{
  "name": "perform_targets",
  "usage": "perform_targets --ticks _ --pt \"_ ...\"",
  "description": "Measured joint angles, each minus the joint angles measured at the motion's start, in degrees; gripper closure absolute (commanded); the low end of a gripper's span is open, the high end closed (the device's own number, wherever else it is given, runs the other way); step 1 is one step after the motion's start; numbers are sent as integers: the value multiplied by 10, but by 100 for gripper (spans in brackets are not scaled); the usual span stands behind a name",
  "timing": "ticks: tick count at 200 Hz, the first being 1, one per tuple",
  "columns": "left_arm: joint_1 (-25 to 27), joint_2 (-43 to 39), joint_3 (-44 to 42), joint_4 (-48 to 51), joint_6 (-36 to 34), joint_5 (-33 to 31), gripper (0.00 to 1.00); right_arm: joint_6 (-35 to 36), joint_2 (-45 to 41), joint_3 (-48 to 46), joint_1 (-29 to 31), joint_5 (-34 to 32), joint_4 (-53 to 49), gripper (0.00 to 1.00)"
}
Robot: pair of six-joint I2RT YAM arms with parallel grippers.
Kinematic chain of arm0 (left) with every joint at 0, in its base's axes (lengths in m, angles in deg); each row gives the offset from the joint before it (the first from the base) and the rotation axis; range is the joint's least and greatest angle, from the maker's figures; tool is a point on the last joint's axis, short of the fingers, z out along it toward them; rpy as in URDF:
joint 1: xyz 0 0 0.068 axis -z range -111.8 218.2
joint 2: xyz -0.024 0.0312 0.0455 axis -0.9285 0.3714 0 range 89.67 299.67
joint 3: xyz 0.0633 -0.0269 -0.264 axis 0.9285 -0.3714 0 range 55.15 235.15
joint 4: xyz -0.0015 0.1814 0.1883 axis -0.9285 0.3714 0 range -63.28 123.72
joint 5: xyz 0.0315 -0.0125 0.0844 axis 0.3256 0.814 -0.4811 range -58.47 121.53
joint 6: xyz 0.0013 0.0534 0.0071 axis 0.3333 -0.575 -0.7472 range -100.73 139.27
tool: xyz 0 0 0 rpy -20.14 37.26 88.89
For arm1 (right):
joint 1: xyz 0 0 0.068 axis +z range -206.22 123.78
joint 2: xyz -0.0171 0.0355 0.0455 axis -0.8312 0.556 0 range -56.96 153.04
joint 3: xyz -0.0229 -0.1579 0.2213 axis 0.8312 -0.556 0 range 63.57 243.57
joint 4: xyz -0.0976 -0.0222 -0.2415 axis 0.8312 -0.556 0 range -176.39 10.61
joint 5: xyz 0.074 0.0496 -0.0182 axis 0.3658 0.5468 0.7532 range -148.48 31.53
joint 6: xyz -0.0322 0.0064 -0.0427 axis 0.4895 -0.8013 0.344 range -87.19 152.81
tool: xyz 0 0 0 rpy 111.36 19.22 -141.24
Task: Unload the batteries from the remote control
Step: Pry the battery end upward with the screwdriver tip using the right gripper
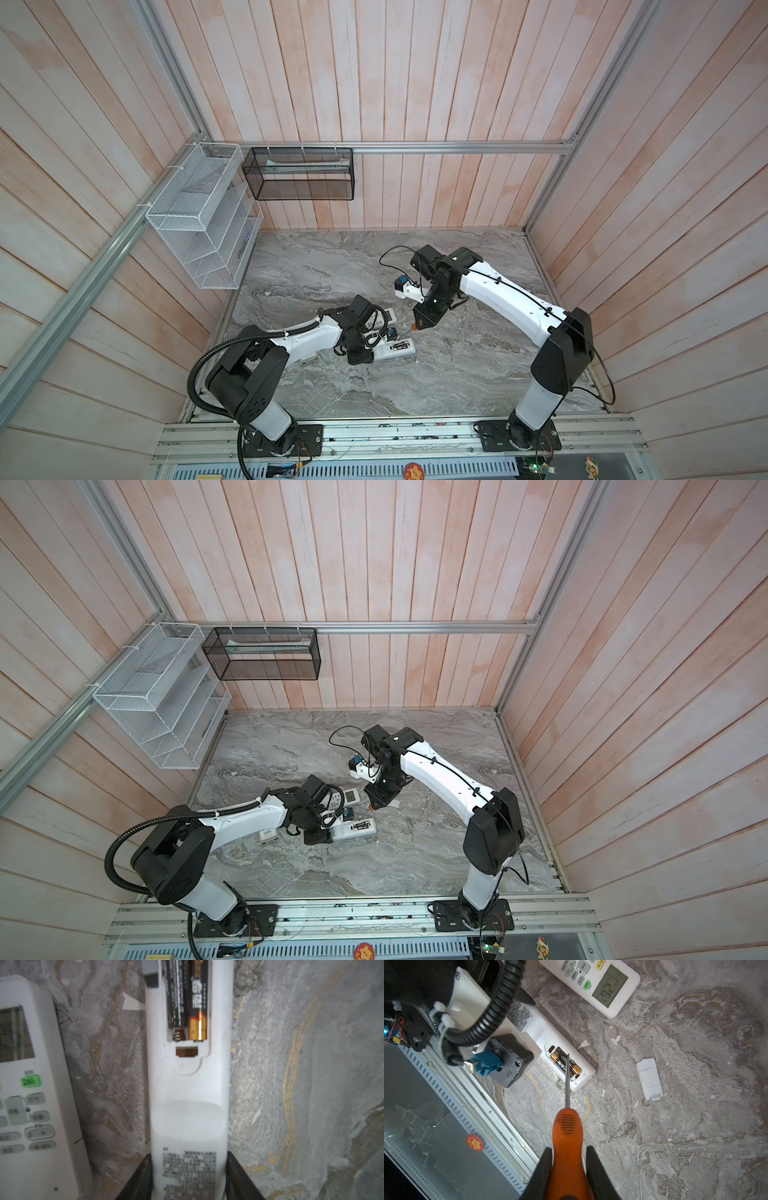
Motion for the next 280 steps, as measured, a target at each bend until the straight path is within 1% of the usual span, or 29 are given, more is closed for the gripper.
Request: perform_targets --ticks 95,179,210,280 --pt "-1 0 1 4 0 0 81 9 19 -8 2 27 14 100" --pt "-2 0 2 6 0 0 82 9 20 -9 3 27 14 100" --pt "-2 0 5 14 0 -2 82 9 23 -17 15 29 17 100" --pt "-3 0 10 25 0 -4 81 8 28 -14 18 11 9 100"
